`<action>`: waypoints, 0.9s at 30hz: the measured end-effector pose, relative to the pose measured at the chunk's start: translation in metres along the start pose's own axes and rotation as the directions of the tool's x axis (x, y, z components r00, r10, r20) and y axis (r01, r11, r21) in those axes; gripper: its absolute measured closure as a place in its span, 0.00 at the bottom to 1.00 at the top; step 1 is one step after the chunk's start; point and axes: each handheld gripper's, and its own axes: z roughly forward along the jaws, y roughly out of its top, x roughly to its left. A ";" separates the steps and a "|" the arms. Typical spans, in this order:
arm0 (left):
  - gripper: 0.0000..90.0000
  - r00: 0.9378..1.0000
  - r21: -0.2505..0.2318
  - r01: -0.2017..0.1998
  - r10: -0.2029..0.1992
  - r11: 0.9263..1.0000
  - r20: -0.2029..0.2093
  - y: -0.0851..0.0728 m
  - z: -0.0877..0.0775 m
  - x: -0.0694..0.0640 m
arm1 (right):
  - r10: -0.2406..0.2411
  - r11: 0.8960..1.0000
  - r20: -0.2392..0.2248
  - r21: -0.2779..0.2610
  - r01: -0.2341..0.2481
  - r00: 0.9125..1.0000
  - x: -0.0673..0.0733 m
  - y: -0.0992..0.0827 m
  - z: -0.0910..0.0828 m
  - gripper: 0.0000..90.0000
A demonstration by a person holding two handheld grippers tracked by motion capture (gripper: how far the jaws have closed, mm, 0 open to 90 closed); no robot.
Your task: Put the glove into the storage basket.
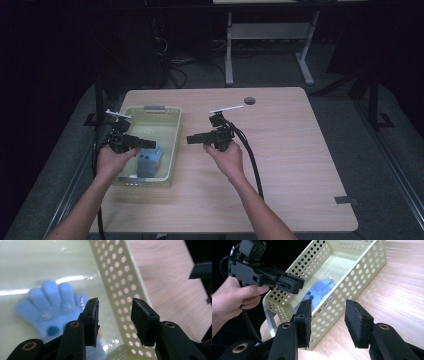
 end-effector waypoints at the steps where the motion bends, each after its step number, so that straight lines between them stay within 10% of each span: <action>1: 0.61 1.000 -0.004 -0.005 0.005 1.000 0.009 0.000 0.000 -0.001 | 0.004 1.000 0.001 -0.003 -0.004 1.000 -0.002 0.000 -0.003 0.62; 27: 0.46 0.978 -0.071 -0.101 0.112 0.992 0.174 0.008 0.015 -0.053 | 0.065 0.996 0.036 -0.061 -0.063 0.997 -0.034 -0.019 -0.057 0.50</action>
